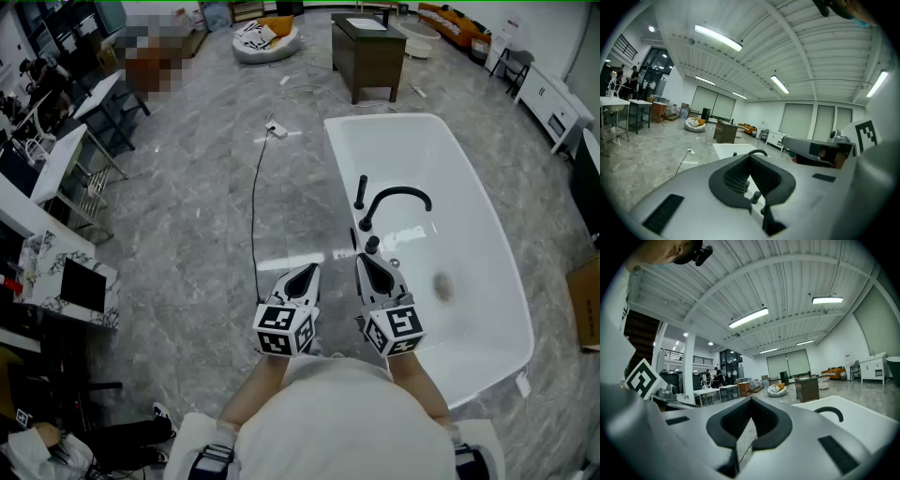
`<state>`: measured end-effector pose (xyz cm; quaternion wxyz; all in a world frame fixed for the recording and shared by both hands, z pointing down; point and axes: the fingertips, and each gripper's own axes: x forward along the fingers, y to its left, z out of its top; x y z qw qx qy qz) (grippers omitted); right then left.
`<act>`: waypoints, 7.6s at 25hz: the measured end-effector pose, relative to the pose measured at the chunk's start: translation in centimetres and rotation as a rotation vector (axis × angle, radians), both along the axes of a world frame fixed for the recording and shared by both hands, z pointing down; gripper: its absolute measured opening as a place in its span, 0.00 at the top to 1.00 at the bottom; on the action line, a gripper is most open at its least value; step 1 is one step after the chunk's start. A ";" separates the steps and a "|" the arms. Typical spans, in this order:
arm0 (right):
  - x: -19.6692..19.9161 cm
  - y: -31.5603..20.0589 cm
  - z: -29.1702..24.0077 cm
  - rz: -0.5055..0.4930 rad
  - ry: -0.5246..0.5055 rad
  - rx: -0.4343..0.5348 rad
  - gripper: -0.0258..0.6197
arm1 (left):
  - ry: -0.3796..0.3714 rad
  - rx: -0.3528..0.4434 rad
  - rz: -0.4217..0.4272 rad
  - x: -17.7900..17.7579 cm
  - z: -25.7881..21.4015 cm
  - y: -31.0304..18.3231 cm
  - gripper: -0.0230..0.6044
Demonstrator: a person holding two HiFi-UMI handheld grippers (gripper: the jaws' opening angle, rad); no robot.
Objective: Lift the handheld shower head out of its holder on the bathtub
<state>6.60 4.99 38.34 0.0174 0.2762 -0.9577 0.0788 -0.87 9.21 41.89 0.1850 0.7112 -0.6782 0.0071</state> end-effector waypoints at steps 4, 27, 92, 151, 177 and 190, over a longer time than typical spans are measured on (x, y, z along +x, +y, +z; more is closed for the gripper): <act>-0.5 0.0 0.3 -0.014 -0.007 -0.007 0.93 | 0.004 -0.007 -0.001 -0.3 0.3 -0.1 0.93; 0.5 -3.4 1.7 0.004 -0.003 -0.041 0.93 | 0.027 -0.075 0.047 0.3 3.2 -3.8 0.93; -6.2 -28.3 14.3 0.599 0.108 -0.337 0.93 | -0.228 -0.428 0.865 -3.3 35.8 -42.4 0.54; -4.5 -10.9 6.7 0.342 0.012 -0.120 0.93 | -0.089 0.064 0.307 -8.7 6.3 -23.6 0.74; -1.6 -2.7 2.6 0.375 -0.032 0.021 0.93 | 0.064 0.379 0.187 -13.0 -8.5 -6.2 0.74; -1.5 -2.0 1.3 0.396 -0.054 0.061 0.93 | 0.090 0.483 0.162 -14.8 -12.4 -3.3 0.74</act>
